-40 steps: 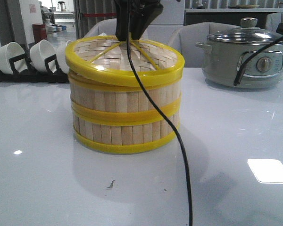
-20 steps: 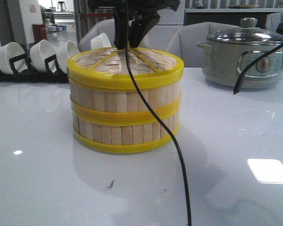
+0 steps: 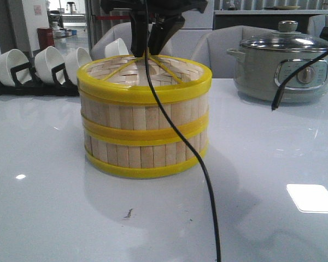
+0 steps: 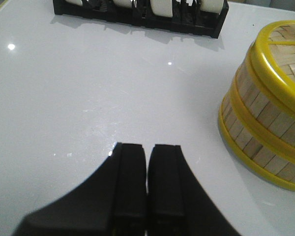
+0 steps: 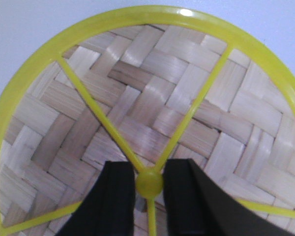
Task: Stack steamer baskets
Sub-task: 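Open the right gripper and raise it off the lid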
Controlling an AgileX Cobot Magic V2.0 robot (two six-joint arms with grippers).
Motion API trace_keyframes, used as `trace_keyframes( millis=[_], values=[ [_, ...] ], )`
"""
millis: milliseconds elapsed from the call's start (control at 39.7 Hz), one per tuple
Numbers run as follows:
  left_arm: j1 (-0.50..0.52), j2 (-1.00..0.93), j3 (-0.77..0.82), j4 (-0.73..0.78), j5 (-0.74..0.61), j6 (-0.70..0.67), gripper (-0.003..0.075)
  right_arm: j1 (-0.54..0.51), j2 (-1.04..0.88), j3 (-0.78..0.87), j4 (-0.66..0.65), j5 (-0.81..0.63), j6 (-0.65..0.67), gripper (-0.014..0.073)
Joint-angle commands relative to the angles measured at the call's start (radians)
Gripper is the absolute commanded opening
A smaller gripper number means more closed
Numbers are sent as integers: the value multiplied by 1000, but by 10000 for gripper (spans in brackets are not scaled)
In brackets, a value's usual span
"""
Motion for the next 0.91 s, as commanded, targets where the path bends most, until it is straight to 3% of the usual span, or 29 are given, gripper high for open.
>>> trace_keyframes(
  millis=[0, 327, 579, 705, 882],
  values=[
    [0, -5, -28, -4, -86, -6, 83, 0, -60, -35, -7, -72, -5, 455],
    [0, -5, -28, -4, -86, -6, 83, -4, -107, -35, -18, -120, -5, 466],
    [0, -5, -28, -4, -86, -6, 83, -97, -211, -26, -35, -153, -5, 466],
    [0, -5, -28, -4, -86, -6, 83, -197, -303, 60, -35, -223, -5, 466],
    [0, -5, -28, -4, -86, -6, 83, -320, -486, 307, -35, -373, -5, 466]
  ],
)
